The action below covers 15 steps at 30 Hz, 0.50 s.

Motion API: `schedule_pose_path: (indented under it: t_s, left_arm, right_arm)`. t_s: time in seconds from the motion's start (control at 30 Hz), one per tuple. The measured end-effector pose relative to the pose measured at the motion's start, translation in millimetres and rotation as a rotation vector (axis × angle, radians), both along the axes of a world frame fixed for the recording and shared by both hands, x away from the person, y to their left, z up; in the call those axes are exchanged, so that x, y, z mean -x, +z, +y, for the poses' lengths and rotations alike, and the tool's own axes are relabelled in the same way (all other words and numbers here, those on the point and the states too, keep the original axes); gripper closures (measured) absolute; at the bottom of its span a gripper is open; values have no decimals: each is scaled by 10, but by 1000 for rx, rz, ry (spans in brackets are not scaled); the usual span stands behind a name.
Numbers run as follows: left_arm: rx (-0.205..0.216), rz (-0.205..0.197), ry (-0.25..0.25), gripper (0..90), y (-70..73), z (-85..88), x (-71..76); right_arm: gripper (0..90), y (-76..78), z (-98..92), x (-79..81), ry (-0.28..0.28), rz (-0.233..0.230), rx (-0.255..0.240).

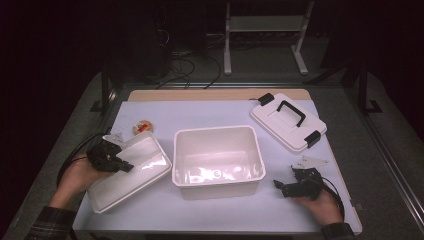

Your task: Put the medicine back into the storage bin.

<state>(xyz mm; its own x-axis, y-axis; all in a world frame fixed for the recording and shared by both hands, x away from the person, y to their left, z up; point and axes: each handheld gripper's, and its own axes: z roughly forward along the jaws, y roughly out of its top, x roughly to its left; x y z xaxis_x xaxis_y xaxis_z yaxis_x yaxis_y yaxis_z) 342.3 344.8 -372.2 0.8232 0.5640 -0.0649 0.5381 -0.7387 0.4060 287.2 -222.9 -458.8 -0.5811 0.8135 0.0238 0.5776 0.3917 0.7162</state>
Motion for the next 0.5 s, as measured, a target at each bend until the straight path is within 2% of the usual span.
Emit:
schedule_pose_path:
  t_s: [0.33,0.5]
  left_arm:
    - [-18,23,-9,889,-312,-127,-57]
    - [-24,29,-8,888,-386,-150,-62]
  right_arm:
    - [127,0,0,0,0,0,0]
    - [127,0,0,0,0,0,0]
